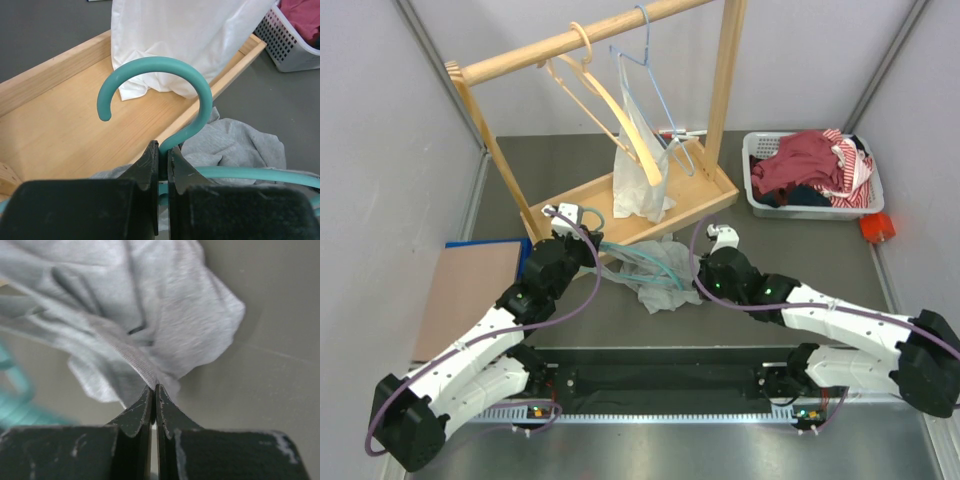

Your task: Place the tank top on the hanger

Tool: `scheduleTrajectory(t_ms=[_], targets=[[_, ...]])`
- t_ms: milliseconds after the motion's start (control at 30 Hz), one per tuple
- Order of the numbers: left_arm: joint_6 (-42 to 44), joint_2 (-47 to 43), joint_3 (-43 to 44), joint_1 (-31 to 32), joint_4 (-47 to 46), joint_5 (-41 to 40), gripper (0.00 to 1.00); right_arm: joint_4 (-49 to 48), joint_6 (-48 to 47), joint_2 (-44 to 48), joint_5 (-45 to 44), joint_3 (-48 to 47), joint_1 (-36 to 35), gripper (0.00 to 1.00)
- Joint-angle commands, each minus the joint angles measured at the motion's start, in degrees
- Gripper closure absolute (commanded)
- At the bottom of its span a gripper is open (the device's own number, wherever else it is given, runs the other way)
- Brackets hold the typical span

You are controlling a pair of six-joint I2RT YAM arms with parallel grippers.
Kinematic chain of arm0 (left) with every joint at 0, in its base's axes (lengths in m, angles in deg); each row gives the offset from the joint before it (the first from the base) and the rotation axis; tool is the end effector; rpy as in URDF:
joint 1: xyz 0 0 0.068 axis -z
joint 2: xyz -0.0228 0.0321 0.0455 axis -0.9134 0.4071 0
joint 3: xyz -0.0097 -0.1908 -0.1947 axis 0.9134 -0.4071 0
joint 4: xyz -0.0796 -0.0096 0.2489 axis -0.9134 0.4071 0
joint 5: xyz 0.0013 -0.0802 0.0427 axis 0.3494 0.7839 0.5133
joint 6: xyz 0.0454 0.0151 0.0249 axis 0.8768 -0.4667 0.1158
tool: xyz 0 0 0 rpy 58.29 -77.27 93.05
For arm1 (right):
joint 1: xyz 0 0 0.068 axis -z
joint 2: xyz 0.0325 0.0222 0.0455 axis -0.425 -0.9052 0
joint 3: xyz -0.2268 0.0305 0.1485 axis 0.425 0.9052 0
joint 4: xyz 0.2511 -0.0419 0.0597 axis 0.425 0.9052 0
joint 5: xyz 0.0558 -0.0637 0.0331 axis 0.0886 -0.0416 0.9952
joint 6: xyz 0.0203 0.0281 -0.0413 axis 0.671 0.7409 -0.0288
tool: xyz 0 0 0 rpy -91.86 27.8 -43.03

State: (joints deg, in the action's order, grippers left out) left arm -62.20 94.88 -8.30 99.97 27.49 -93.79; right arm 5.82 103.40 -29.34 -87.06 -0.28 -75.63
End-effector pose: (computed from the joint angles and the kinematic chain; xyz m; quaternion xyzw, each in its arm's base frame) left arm 0.1700 -0.1060 0.2725 0.0670 0.7608 -0.1914 0.6165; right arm 0.1520 0.1706 0.2126 -0.0636 0.9004 0.2026 0.3796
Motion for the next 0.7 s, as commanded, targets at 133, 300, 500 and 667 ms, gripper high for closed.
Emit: scheduleTrajectory(t_ms=[133,300,500,667], targets=[[0.6,-1.2,-0.5,-0.1,-3.8,-3.1,1.00,9.0,2.8,8.2,-4.0,-7.0,-6.6,1.00],[0.6,-1.1,-0.6,-0.1,-3.8,-4.3,1.00,11.1,3.3,9.1,-4.5,-9.4,-8.1,1.00],[0.5,-1.6,-0.9,0.0,-3.8,-4.8,1.00,12.7,3.3,7.0,-4.8,-13.6,-11.8,1.00],[0.3,-2.4,-1.1,0.0,-3.9,-5.5,1.00,16.6,3.9,4.3,-7.1,-17.0,-15.3,1.00]])
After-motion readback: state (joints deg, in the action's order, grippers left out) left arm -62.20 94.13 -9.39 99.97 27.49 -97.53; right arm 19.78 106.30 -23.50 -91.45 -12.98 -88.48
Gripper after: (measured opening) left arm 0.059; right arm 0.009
